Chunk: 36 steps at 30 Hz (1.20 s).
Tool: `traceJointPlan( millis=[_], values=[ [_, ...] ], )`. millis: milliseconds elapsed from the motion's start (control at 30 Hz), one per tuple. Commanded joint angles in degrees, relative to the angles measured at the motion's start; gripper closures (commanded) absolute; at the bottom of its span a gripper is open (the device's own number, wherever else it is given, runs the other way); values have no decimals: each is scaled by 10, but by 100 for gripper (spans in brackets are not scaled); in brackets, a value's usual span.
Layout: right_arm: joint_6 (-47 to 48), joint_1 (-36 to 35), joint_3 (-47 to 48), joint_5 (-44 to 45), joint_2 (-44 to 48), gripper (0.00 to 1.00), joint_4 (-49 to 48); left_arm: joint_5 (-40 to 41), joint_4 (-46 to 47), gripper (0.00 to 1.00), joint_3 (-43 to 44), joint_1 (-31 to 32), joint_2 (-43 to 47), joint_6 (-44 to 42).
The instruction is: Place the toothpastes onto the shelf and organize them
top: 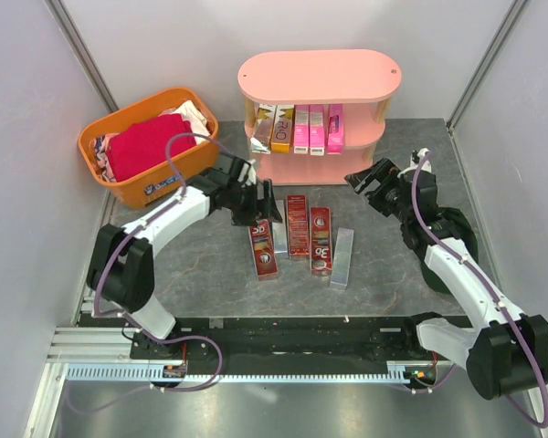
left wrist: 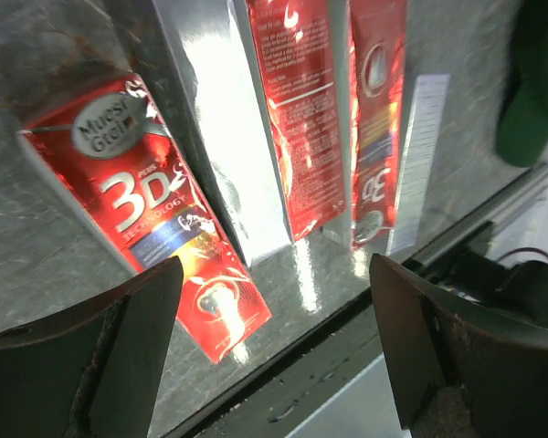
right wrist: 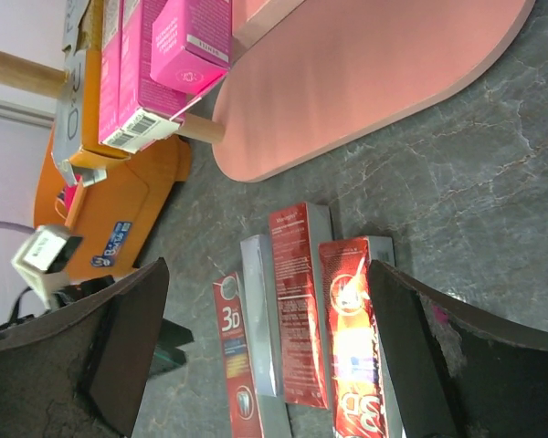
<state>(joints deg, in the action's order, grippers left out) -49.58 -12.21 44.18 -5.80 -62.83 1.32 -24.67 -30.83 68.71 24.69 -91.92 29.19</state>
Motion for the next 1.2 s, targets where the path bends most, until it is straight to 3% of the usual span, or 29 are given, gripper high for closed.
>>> traceJointPlan(
  millis=[0, 300, 867, 967, 1067, 1167],
  values=[
    [25, 0, -9, -9, 13, 2, 11, 102, -18, 12, 1, 52, -41, 9],
    [30, 0, -23, -28, -7, 2, -1, 221, -19, 15, -29, 58, -19, 36],
    [25, 1, -34, -68, -48, 2, -32, 231, 29, 17, 10, 58, -175, 37],
    [22, 0, -34, -88, -62, 2, -41, 217, 31, 23, 20, 58, -200, 35],
    [23, -1, -37, -98, -64, 2, -47, 200, 50, 43, 7, 58, -198, 37],
    [33, -4, -40, -96, -61, 2, -49, 190, 72, 49, -15, 58, -169, 41]
  ],
)
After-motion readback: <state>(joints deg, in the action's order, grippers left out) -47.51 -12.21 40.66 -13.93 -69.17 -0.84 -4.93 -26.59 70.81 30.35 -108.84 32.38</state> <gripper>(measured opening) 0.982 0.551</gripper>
